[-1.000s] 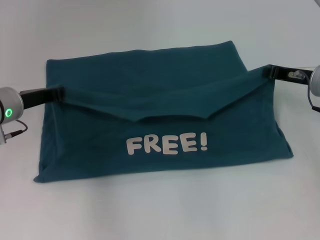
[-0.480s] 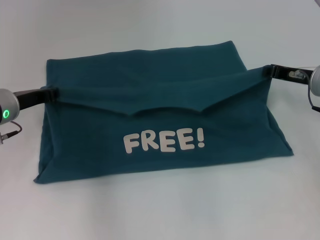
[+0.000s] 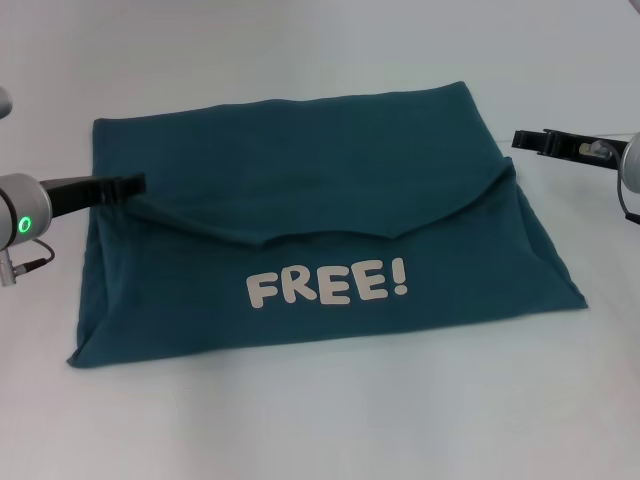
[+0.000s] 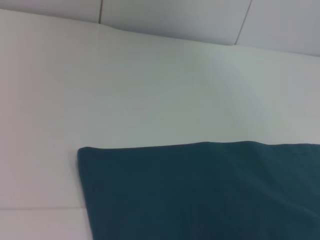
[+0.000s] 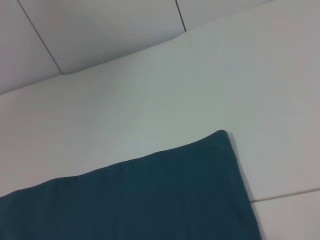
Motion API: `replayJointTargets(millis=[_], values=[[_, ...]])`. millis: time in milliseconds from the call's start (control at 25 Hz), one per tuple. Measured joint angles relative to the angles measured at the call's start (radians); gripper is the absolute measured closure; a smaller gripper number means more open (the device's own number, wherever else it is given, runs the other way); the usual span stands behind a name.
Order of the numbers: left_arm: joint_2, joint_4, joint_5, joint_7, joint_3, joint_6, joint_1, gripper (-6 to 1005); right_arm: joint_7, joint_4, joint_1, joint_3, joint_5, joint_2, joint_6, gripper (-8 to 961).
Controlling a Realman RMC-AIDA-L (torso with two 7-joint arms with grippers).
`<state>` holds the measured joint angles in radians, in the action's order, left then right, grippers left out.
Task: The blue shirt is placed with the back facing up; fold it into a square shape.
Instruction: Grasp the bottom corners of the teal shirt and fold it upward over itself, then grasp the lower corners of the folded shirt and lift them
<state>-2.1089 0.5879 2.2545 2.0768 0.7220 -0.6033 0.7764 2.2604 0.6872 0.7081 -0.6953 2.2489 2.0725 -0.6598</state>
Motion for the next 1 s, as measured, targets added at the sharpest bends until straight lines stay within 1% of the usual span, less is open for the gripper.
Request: replayJointTargets(millis=[80,160,280,320,400,480,600,720,840,960,1000], values=[[0.003,0.0,0.0,0.0,0.0,-0.002,0.0,390,0.0,0.002,-0.003,0.0,0.0,-0.001,-0.008,454],[0.008,0.0,0.0,0.0,-0.003,-0.009,-0.004,316,-0.002,0.005,-0.007,-0.001,0.0,-0.002,-0.018,372],[0.022,0.007,0.0,0.005,-0.011,-0.06,-0.02,205,-0.003,0.01,-0.01,0.0,0.0,-0.005,-0.048,249],[0.027,0.01,0.0,0.009,-0.012,-0.08,-0.027,168,-0.002,0.011,-0.012,0.002,0.0,-0.008,-0.061,223],[0.039,0.041,0.0,0.031,-0.013,-0.145,-0.056,149,0.003,0.013,-0.015,0.006,0.0,-0.014,-0.097,170],[0.043,0.085,0.0,0.055,-0.014,-0.204,-0.09,130,0.014,0.022,-0.024,0.006,0.002,-0.023,-0.139,118],[0.044,0.187,0.001,0.096,-0.014,-0.309,-0.153,101,0.034,0.061,-0.05,0.005,0.007,-0.028,-0.193,39],[0.051,0.282,0.001,0.139,-0.015,-0.443,-0.203,73,0.061,0.144,-0.087,0.005,0.007,-0.028,-0.269,33],[0.064,0.35,0.021,0.203,-0.015,-0.574,-0.233,63,0.096,0.219,-0.116,0.005,0.009,-0.036,-0.35,30],[0.071,0.398,0.129,0.332,-0.014,-0.682,-0.233,63,0.129,0.267,-0.133,0.006,0.01,-0.05,-0.41,33],[0.074,0.407,0.208,0.41,-0.01,-0.729,-0.219,63,0.147,0.287,-0.139,0.005,0.011,-0.057,-0.44,34]])
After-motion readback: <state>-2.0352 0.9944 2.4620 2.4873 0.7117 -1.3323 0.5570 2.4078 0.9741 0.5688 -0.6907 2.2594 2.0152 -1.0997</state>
